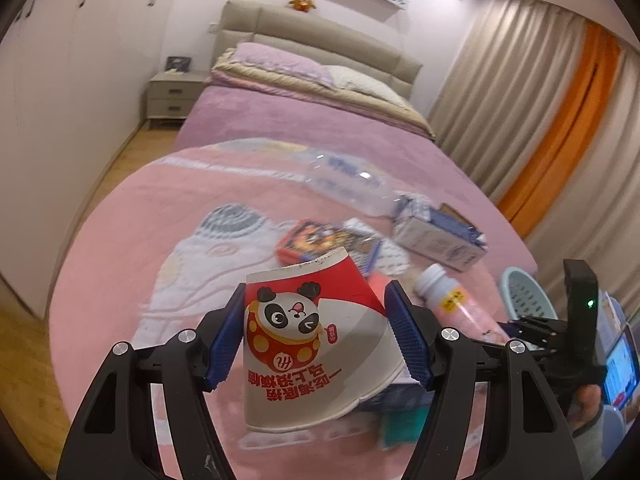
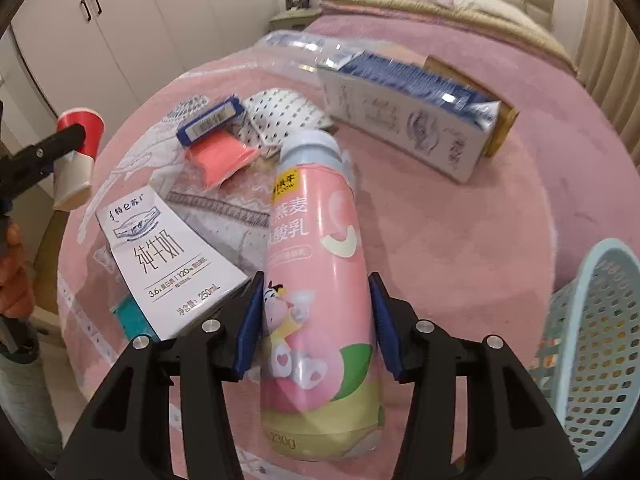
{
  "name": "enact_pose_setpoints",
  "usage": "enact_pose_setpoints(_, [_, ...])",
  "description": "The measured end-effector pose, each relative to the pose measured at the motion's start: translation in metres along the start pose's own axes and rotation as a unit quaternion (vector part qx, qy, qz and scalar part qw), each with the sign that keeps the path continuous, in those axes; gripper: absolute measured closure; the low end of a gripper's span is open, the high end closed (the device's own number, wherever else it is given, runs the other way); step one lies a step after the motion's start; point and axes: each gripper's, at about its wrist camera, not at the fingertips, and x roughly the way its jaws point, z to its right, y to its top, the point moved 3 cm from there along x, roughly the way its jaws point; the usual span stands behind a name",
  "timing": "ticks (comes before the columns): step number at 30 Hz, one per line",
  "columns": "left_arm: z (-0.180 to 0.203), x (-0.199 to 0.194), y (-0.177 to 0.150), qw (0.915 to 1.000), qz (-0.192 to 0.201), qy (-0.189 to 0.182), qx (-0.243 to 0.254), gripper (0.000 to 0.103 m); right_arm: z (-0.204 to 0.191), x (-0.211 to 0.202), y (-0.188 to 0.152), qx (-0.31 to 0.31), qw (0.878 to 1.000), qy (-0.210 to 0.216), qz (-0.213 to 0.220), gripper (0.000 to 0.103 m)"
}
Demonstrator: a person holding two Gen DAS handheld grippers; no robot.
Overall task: Collect trash
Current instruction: 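Grasp the pink yogurt bottle with the right tool, lifting it, then carry the panda cup and pink bottle to the basket and release both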
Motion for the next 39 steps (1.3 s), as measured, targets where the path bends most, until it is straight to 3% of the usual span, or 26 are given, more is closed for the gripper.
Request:
enact_pose_setpoints(13, [0.119,0.018,0.023,0.9939,0.007,-0.072,0.084,0.037,0.045,-0.086,-0.010,0.059,0.993,0.002,0.099,0.057])
enact_pose_setpoints(22, [0.212,0.051,0.026,0.9833,-0.015,-0.121,0.135,0.037,0.122,-0.141,-0.035,0.142,0.975,-0.065,0.156,0.057])
enact_pose_setpoints(28, [0.270,0.085,0.017,0.9752,-0.043,-0.145,0.162,0.037,0.179,-0.158,-0.058,0.207,0.956,-0.123,0.168,0.057])
enact_pose_setpoints(35, [0.326,0.134,-0.002,0.9648,-0.082,-0.159,0.192,0.037,0.247,-0.150,-0.095,0.294,0.928,-0.173,0.149,0.057])
enact_pose_setpoints(39, [0.347,0.167,-0.024,0.9625,-0.101,-0.130,0.215,0.037,0.272,-0.135,-0.112,0.326,0.918,-0.187,0.125,0.057])
